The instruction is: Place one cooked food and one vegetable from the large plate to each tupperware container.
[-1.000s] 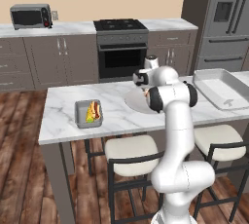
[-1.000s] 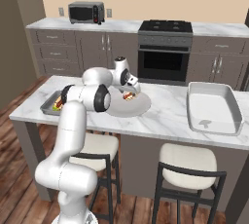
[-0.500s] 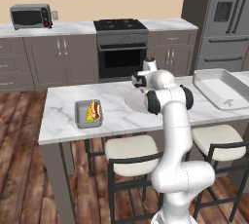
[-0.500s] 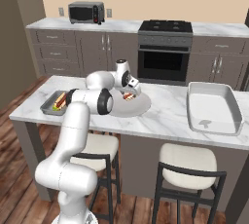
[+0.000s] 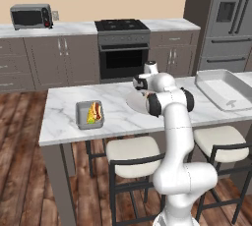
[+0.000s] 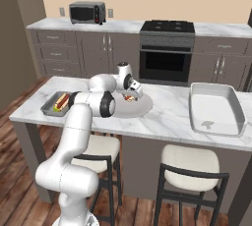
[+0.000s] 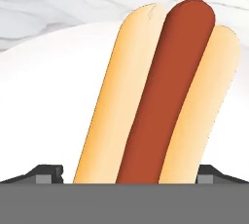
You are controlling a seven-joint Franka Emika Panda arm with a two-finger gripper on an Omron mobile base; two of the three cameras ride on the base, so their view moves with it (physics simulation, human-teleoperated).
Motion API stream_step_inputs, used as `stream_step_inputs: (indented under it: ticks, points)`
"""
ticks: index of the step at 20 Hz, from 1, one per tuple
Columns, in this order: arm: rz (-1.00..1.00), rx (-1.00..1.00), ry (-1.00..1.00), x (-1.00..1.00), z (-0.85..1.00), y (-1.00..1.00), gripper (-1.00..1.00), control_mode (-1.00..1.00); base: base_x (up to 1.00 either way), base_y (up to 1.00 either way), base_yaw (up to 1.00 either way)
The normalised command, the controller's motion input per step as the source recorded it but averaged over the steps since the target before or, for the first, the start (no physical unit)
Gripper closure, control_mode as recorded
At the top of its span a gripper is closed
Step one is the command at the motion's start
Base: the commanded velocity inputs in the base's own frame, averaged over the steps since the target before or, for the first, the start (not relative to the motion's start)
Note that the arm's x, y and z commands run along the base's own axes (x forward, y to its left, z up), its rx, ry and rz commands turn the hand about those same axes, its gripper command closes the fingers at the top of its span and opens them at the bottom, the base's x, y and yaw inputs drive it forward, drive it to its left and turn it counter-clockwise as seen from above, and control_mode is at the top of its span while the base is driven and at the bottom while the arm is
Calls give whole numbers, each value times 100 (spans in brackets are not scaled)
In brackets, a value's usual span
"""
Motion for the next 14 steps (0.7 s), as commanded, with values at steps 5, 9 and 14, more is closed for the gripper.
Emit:
stream_step_inputs:
  ticks: [5, 9, 14]
  points:
    - [0, 0, 0, 0, -3, 0, 100, -100, 0, 0, 0]
    - [0, 0, 0, 0, -2, 0, 100, -100, 0, 0, 0]
    - [0, 0, 0, -8, 0, 0, 100, -100, 0, 0, 0]
